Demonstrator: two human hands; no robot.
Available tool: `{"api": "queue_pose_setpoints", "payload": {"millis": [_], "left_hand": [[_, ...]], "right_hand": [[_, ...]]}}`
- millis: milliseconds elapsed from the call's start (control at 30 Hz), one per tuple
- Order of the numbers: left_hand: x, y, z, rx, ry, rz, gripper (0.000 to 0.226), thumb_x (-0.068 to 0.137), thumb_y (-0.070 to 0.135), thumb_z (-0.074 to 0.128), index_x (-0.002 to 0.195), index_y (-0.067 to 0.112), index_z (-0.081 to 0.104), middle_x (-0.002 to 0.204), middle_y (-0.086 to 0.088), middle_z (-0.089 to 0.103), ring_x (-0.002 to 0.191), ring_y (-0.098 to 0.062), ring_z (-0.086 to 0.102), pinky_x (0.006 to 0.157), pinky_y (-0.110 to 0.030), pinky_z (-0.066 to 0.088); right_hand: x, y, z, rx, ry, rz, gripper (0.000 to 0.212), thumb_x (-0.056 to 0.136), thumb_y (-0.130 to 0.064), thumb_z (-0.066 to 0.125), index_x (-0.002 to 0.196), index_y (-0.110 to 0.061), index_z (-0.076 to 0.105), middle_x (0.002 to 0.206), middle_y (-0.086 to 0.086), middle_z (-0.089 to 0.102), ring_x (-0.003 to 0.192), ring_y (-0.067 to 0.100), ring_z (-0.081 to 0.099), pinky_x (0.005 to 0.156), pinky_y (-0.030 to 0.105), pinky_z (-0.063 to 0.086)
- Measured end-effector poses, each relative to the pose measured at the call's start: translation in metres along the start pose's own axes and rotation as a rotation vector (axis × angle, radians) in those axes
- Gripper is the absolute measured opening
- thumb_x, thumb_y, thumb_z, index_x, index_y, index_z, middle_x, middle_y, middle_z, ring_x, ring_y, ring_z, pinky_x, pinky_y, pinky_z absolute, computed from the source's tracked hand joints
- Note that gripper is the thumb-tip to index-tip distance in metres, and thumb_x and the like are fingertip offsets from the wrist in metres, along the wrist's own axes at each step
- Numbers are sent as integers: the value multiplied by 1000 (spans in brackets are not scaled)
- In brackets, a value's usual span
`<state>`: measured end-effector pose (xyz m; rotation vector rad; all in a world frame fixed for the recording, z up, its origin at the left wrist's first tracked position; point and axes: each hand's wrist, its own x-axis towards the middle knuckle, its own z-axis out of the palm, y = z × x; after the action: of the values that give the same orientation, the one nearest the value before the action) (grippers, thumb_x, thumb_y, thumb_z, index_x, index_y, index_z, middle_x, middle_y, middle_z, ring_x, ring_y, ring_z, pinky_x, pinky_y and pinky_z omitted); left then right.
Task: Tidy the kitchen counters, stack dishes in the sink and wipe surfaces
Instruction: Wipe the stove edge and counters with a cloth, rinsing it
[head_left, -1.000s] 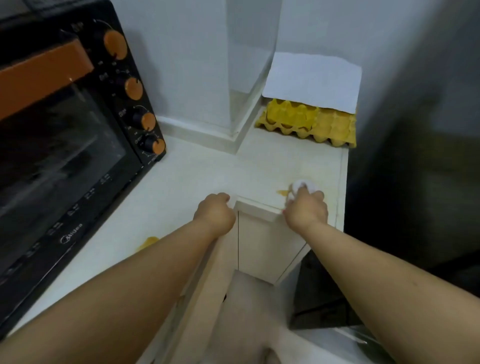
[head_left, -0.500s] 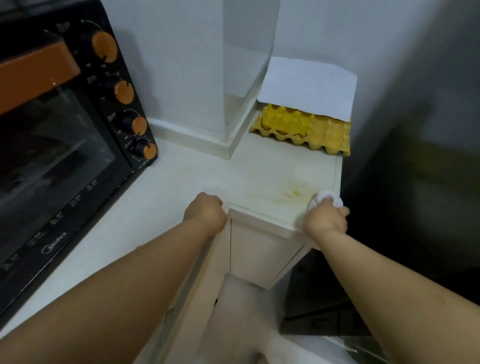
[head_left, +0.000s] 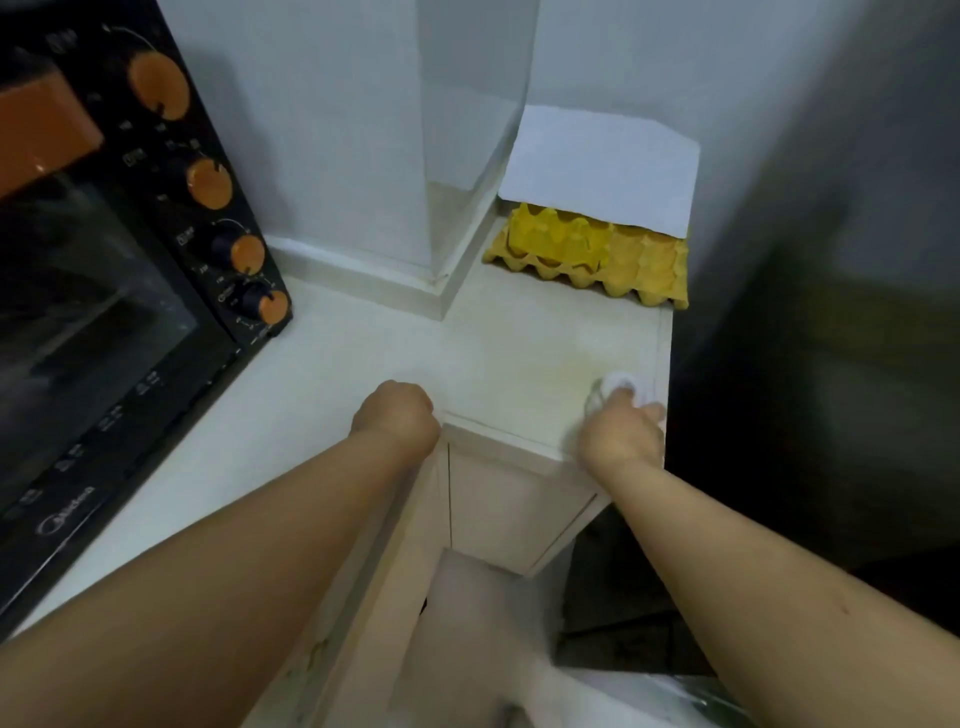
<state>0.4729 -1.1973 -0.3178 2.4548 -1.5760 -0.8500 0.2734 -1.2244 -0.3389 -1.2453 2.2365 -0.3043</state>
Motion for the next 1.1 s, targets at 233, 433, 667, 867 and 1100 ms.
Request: {"api": "queue_pose_setpoints", "payload": {"millis": [233, 433, 667, 867, 1100], "left_hand": [[0, -5, 2, -76, 4, -18, 42, 87, 2, 48, 122, 18, 64, 130, -2, 59, 118, -24, 56, 96, -26, 43], [8, -7, 2, -98, 22, -71, 35, 90, 10, 52, 120, 18, 66, 128, -3, 62, 117, -24, 57, 99, -29, 43], [1, 0, -7, -45, -90, -73, 37, 91, 3, 46, 124, 9, 61, 133, -8, 56, 123, -26, 51, 102, -29, 40], [4, -5, -9, -78, -75, -75, 37, 92, 6, 46, 126, 11, 60, 135, -6, 54, 124, -25, 50, 105, -30, 40], [2, -2, -13, -1, -57, -20, 32, 91, 11, 47, 116, 12, 67, 120, -9, 64, 112, -26, 60, 95, -34, 49]], "right_hand": [[46, -37, -2, -123, 61, -150, 57, 90, -17, 48, 144, -14, 30, 140, 20, 31, 125, 37, 38, 100, 40, 36], [-19, -71, 53, -243, -208, -667, 59, 90, -16, 48, 145, -31, 32, 137, 14, 29, 117, 37, 44, 99, 35, 39], [35, -10, -15, -194, 30, -160, 59, 92, -26, 46, 146, -25, 22, 141, 16, 20, 124, 39, 36, 105, 44, 33], [45, -72, 22, -226, -25, -366, 57, 89, -18, 47, 143, -23, 31, 139, 17, 25, 123, 39, 38, 104, 41, 35], [3, -36, 29, -295, -209, -699, 57, 89, -16, 47, 143, -33, 33, 131, 14, 30, 114, 38, 46, 98, 33, 38]]}}
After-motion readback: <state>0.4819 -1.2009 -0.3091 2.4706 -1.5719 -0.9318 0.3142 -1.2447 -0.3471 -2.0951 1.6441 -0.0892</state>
